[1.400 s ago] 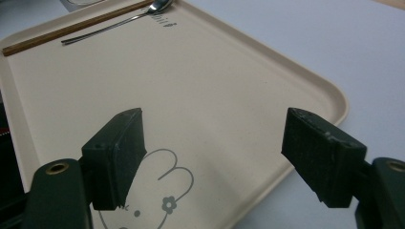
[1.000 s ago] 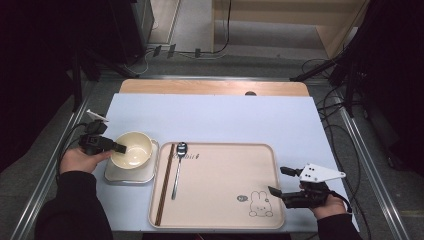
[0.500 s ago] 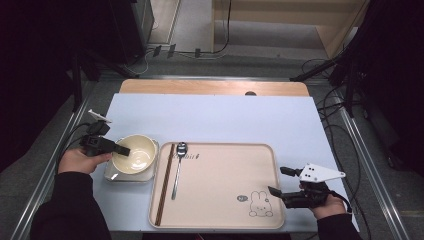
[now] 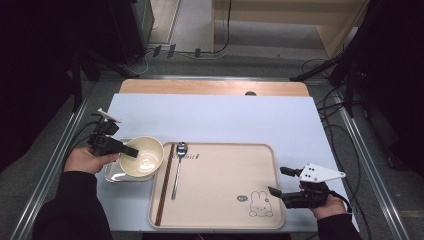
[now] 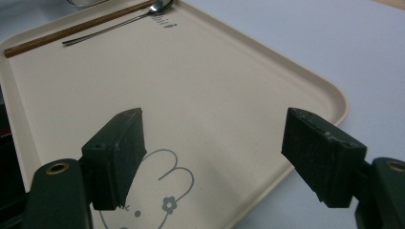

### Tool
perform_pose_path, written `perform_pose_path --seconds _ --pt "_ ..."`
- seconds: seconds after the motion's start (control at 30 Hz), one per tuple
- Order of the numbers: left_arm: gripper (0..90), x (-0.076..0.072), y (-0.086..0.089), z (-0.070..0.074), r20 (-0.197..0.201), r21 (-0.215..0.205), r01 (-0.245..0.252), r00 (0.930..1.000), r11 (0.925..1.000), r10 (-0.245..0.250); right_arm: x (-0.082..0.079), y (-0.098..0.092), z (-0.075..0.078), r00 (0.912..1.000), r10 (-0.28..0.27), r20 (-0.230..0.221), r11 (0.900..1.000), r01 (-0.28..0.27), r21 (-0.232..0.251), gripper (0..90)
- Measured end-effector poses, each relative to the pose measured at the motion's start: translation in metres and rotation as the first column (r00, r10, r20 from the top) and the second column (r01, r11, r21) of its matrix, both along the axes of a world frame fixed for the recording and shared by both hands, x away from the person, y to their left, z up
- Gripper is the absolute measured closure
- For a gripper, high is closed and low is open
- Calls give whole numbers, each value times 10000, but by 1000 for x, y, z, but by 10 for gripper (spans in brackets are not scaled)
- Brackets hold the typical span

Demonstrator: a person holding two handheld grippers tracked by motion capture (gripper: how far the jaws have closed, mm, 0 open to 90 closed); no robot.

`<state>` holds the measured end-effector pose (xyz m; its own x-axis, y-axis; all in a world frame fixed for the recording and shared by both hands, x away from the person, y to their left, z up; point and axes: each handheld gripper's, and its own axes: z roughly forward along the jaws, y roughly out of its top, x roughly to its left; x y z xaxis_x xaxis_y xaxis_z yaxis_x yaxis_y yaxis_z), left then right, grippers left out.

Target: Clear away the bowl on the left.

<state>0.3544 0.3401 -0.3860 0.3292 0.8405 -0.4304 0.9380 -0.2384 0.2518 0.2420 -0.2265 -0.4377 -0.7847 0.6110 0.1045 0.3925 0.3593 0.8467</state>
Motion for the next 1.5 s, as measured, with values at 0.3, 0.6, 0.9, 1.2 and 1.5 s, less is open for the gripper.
perform_pose_path --seconds 0.3,0.6,0.9,1.2,1.5 --pt "798 -1 -17 1 -19 64 509 9987 9987 -509 0 0 0 10000 9 5 10000 -9 -17 229" --pt "792 -2 -32 5 90 55 893 9960 9960 -894 0 0 0 10000 18 8 10000 -18 -15 229" --pt "793 -3 -51 9 117 -67 1368 9905 9906 -1367 0 0 0 10000 22 8 10000 -22 -19 229" --pt "795 -3 -71 9 201 46 1561 9875 9877 -1562 0 0 0 10000 71 13 10000 -71 -24 229" --pt "789 -3 -93 2 175 92 1907 9815 9816 -1908 -1 0 0 10000 81 -1 10000 -81 -19 229"
